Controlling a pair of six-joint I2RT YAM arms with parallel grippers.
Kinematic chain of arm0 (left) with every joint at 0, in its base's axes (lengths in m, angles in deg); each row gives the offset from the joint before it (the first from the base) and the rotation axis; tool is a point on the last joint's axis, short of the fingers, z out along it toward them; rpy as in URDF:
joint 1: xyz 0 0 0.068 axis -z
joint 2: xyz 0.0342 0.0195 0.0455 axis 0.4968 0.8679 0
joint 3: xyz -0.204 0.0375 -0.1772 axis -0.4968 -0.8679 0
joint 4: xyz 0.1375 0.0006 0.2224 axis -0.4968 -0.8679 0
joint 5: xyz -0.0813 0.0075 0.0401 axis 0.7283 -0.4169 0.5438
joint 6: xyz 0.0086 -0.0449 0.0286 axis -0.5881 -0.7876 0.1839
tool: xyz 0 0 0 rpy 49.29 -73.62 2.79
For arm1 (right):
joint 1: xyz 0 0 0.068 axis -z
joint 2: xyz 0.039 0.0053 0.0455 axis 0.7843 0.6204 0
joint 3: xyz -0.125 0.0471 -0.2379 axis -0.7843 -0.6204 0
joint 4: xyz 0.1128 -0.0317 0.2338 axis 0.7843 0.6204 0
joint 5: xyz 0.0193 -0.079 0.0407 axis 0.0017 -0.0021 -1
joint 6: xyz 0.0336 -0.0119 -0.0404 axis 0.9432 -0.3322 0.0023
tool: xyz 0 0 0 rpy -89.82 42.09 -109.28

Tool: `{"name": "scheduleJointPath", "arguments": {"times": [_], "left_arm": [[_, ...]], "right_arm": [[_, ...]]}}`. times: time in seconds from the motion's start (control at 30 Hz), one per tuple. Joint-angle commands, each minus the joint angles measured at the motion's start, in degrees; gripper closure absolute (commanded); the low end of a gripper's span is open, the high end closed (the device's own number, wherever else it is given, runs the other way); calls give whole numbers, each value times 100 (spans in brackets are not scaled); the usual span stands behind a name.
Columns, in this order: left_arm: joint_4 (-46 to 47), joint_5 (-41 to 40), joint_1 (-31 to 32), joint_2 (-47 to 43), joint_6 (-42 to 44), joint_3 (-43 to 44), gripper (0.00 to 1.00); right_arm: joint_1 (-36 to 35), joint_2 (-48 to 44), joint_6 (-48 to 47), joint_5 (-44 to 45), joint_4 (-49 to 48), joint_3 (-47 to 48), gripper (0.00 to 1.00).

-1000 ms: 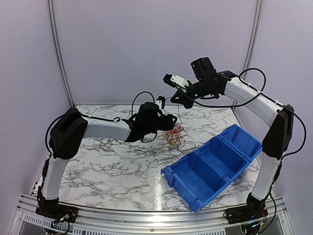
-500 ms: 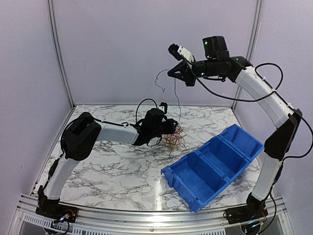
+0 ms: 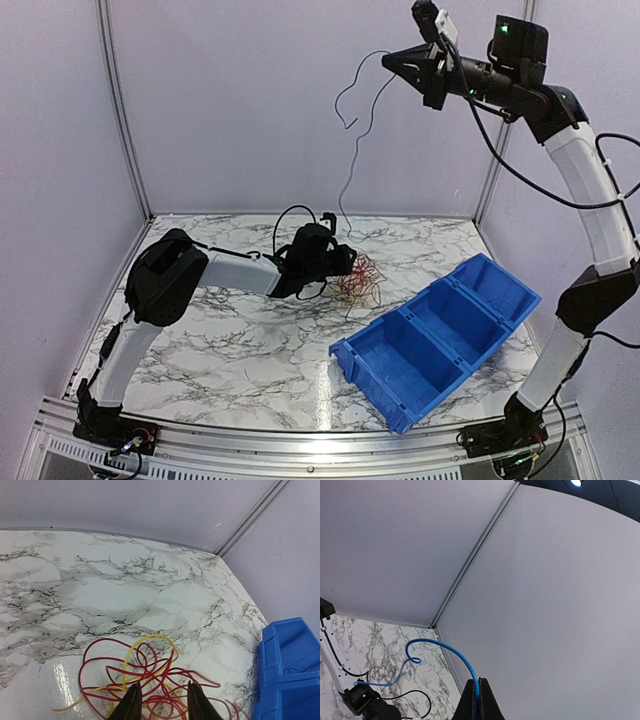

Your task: Untangle the cables

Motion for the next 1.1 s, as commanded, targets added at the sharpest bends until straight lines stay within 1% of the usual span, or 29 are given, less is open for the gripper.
{"name": "scheduleJointPath", "arguments": {"times": [0.0,0.13,0.27,0.3,0.4,0.6,0.63,0.77,0.9,0.97,1.07], "left_arm": [[-66,48,-48,73,4,-152,67],[-178,90,-61,38,94,-216,67],[-205,93,-94,-181,271,-334,66],[-201,85,-96,-304,354,-383,65],[-204,-17,-110,-794,703,-602,56],[-377,-89,-156,-2176,1503,-1412,40],[-487,-133,-184,-2504,1602,-1529,38],[-1152,-237,-331,-3358,1966,-1936,32],[-2299,-394,-483,-3964,2561,-2114,28],[-2718,-510,-538,-4179,2864,-2295,25],[-2822,-774,-635,-4506,3220,-2765,22]], "right_arm": [[439,-63,109,113,-160,405,100],[657,-119,-38,366,-308,457,100],[704,-241,-41,397,-455,75,100],[704,-275,-31,425,-466,-31,100],[719,-429,88,528,-607,-482,100],[721,-756,234,616,-820,-1369,100],[721,-803,246,663,-846,-1531,100],[730,-898,316,688,-879,-1918,100],[751,-847,373,739,-870,-2128,100],[776,-798,415,768,-871,-2194,100],[807,-684,449,765,-865,-2276,100]]}}
